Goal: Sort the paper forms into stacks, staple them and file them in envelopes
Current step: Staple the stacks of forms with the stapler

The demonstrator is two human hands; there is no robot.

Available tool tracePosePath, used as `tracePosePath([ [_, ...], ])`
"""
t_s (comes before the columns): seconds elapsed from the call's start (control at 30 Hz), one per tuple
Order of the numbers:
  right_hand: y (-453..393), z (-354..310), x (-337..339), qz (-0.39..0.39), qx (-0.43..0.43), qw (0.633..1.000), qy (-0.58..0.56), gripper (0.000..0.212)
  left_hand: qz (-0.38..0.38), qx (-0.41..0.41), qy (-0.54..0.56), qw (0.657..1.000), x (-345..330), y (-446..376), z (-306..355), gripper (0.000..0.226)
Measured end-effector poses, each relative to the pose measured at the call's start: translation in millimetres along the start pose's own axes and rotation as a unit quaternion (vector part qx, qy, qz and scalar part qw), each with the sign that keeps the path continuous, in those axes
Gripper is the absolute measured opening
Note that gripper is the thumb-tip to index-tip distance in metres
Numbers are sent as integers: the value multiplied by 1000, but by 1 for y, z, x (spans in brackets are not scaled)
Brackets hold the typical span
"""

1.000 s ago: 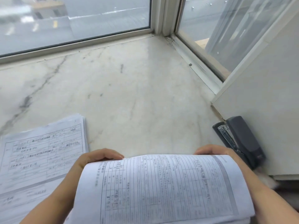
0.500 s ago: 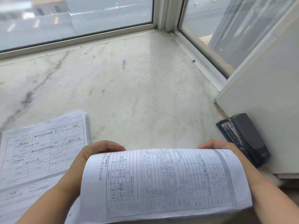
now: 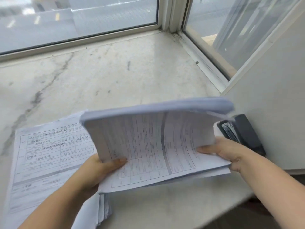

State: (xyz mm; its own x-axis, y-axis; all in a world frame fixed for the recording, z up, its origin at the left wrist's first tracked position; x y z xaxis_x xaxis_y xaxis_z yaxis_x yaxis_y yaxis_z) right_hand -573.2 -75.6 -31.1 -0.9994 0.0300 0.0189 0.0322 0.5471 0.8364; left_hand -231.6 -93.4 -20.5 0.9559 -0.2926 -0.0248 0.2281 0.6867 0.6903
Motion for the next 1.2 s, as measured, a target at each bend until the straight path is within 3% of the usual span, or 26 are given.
tracePosePath([
  [0.03, -1, -1, -3, -3, -9, 1000, 8, 35, -4, 20, 47, 999, -1, -2, -7, 73],
  [0.13, -3, -2, -10, -13, -24, 1000, 10, 29, 37, 76, 90, 992, -5, -10, -9, 25],
  [0.2, -1, -2, -13, -8, -26, 1000, -15, 26, 47, 98, 102, 989, -5, -15, -9, 17],
  [0.3, 5, 1, -11, 14, -12, 998, -53, 14, 74, 79, 103, 989, 0, -12, -12, 15],
  [0.43, 5, 12, -5, 70, 15, 997, -24, 18, 104, 38, 48, 993, 4, -3, -22, 19],
  [0.57, 5, 18, -7, 74, 13, 997, -32, 14, 142, 7, -20, 990, 5, -4, -22, 46],
  [0.67, 7, 15, -9, 61, 16, 998, -28, 15, 136, 16, -53, 989, 6, -11, -17, 35],
  [0.77, 8, 4, -11, 51, 20, 999, 1, 19, 118, 42, 15, 992, 9, -20, -12, 24],
  [0.87, 7, -11, -15, 44, 35, 998, 8, 29, 64, 42, 60, 995, 6, -24, -3, 34],
  [0.93, 6, -18, -20, 29, 55, 998, 4, 39, 45, 9, 41, 998, 3, -24, 4, 41],
  [1.07, 21, -33, -25, 28, 162, 986, 1, 46, 40, -131, 4, 991, 1, -14, 20, 53],
  [1.2, 40, -39, -21, 108, 283, 953, -33, 45, 82, -261, 13, 962, 4, -2, 38, 52],
])
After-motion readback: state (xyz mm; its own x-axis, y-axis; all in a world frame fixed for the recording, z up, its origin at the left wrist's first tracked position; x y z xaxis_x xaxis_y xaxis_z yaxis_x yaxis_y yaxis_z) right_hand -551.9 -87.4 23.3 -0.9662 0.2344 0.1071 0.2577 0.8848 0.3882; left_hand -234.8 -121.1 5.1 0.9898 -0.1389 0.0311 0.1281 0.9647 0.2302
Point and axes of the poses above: each hand's wrist, its own y-axis away from the middle knuckle, its own x-axis out of the back of the hand, z = x × y, the point moved 3 cm from there along -y, towards the middle knuckle, and after that the axes turned 1 degree about -y, right-handed, at the moved point
